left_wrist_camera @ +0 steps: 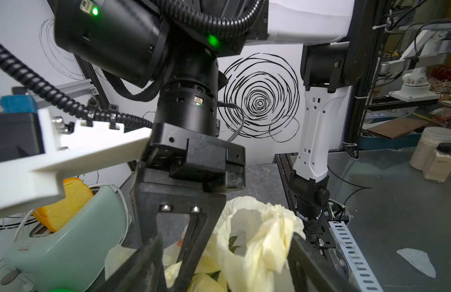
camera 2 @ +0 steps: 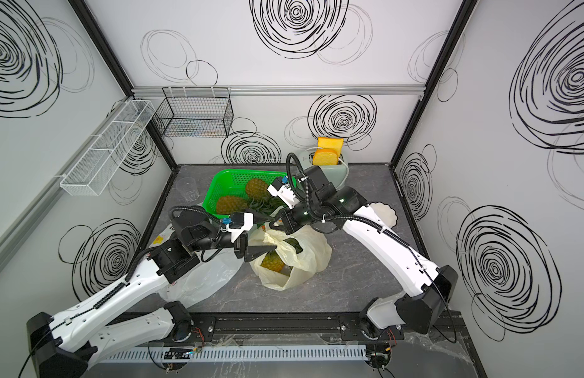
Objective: Place the pineapple into a plastic bag & tie a knot
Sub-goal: Cross the plastic bag at the center of the board.
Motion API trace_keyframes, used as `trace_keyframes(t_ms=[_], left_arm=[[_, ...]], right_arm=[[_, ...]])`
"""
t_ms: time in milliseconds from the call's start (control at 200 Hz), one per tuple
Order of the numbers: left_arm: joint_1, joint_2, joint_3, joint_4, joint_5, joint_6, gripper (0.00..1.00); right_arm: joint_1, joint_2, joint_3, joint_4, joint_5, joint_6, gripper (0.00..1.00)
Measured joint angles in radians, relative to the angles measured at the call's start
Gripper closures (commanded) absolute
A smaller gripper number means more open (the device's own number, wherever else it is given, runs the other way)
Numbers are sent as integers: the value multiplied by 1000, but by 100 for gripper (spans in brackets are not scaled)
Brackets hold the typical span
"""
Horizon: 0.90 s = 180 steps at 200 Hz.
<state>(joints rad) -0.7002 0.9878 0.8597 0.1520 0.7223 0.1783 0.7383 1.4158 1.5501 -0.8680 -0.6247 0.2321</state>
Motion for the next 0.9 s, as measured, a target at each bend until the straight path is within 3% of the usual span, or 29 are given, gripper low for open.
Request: trace_keyframes(t_ms=[70, 325, 555, 900], left_arm=[[0, 5, 6, -3, 11, -6, 38], [0, 7, 6, -13, 57, -2, 100], [9, -13, -19, 13, 64, -13, 100], [58, -37, -166, 86, 46, -42, 100]], right_arm=[[2, 2, 0, 0, 1, 0, 100], [6, 7, 0, -2, 11, 0, 100], [6, 7, 32, -11, 104, 11, 100], [7, 6, 153, -24, 200, 29, 100]])
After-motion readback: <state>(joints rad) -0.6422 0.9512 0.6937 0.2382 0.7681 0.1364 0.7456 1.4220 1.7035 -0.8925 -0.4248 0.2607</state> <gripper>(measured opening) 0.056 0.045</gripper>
